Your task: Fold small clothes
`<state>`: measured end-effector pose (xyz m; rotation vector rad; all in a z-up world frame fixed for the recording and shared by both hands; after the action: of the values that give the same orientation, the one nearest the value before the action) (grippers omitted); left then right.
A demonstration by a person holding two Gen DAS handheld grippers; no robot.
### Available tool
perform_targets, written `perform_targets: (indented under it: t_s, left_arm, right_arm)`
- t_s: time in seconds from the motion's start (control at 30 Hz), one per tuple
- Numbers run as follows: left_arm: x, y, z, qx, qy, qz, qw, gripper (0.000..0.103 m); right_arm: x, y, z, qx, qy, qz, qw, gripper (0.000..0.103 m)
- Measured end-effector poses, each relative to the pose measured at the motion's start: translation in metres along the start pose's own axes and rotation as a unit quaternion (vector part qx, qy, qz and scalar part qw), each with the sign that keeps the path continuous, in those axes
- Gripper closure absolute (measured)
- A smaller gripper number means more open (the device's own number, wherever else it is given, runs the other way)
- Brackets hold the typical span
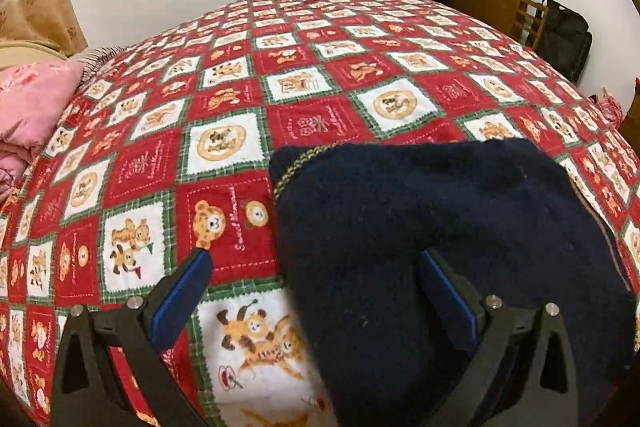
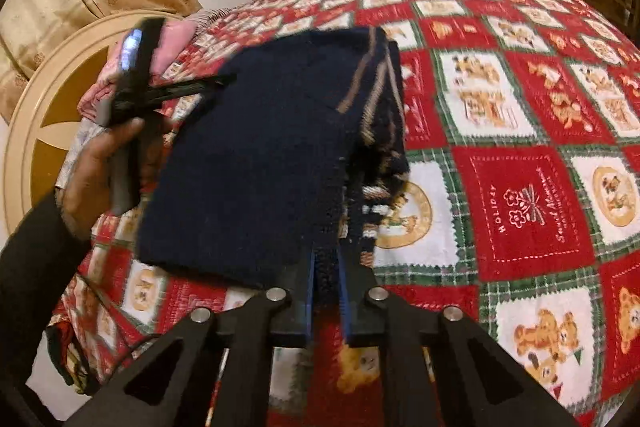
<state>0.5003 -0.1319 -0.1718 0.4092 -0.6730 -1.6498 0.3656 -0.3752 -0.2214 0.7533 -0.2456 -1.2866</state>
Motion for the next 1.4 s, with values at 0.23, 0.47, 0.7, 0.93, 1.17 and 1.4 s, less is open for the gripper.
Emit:
perform_targets:
  t_s: [0.23,0.47,0.7,0.93,1.17,1.4]
  left_arm:
    - [-0.004,-0.001,-0.001,0.002,-0.009,0.012,0.9999,0.0]
    - [-0.011,-0.047,0.069,0.055,-0.03,-0.006,0.998,0.0]
    - [-0.005,-0.082,0.047,0.009,-0.014,-0.019,0.9997,0.0]
    - [-0.02,-0.076,0.059,-0.001,-0.04,0.017,0.999,0.0]
    - [-0.021,-0.063,0.049,-0.003,-0.041,0.061,0.9973,0.0]
    - [-0.012,-0.065,0.052,-0.002,-0.053,0.055,0.9971,0.0]
  right_arm:
    - [0.023,-0.012,-0.017,-0.05,0.001,-0.029,0.998,0.095]
    - [-0.001,0.021,0.021,0.008,-0.107,0.047,0.993,0.081]
    - [-0.011,0.061,-0.028,0.003,-0.056,0.077,0.995,0.074]
    - [-0.001,0.045,-0.049,-0.031,-0.061,0.075,0.995,0.074]
    - [-0.015,0.061,-0.027,0.03,-0.098,0.092,0.99,0.069]
    - [0.015,0.066,-0.026,0.04,-0.055,0.044,0.997,0.066]
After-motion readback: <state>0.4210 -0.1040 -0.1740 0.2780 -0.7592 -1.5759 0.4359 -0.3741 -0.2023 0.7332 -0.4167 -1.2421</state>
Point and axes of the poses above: each gripper's, at about its wrist camera, not at the fingertips, and z roughly against the way its jaws point, x to its right, y to its top, the point moved 1 cm from there along -z, roughly the way its jaws point, and after that the axes turned 13 degrees about z, right-handed, at the moved point
